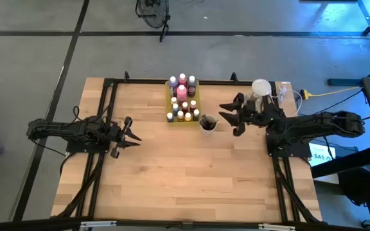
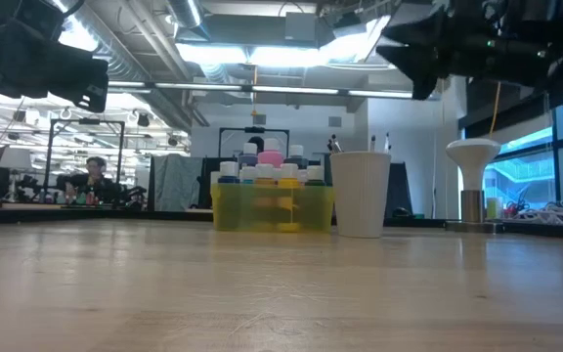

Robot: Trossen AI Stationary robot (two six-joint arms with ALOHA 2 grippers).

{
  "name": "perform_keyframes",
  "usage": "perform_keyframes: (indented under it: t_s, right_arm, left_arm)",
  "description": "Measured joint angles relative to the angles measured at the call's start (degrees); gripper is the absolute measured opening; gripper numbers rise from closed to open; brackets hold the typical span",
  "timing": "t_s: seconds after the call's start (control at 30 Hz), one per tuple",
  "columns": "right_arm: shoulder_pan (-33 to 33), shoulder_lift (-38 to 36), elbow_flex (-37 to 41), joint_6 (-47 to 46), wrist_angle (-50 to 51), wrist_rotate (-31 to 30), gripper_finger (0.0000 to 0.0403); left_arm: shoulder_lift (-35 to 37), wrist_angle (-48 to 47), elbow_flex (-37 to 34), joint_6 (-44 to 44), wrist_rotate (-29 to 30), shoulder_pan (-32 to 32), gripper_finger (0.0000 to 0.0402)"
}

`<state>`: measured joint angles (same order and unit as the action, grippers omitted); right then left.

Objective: Pick & Place Paint Supplies
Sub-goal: Return to Home Position

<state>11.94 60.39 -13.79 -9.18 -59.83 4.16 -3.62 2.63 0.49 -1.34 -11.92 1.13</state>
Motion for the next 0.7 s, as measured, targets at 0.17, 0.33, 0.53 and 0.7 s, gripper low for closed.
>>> perform_keyframes:
  t_s: [0.17, 0.33, 0.53, 0.7]
  right_arm:
    - [0.0, -2.9, -0.6, -8.3, -1.5, 3.9, 0.0166]
    - [0.0, -9.2, -0.6, -10.0, 0.5, 19.8, 0.0127]
    - [0.0, -20.9, -0.6, -8.6, 17.2, 21.6, 0.0032]
    - [-0.7, -31.3, -0.6, -6.8, 36.9, 16.8, 0.0005]
  left_arm:
    - [0.0, 0.0, 0.0, -0.7, 0.0, 0.0, 0.0084]
    - [0.0, 0.0, 0.0, -1.2, 0.0, 0.0, 0.0082]
    - [0.0, 0.0, 0.0, -2.1, 0.0, 0.0, 0.0084]
    - [0.0, 0.0, 0.0, -4.0, 0.0, 0.0, 0.0082]
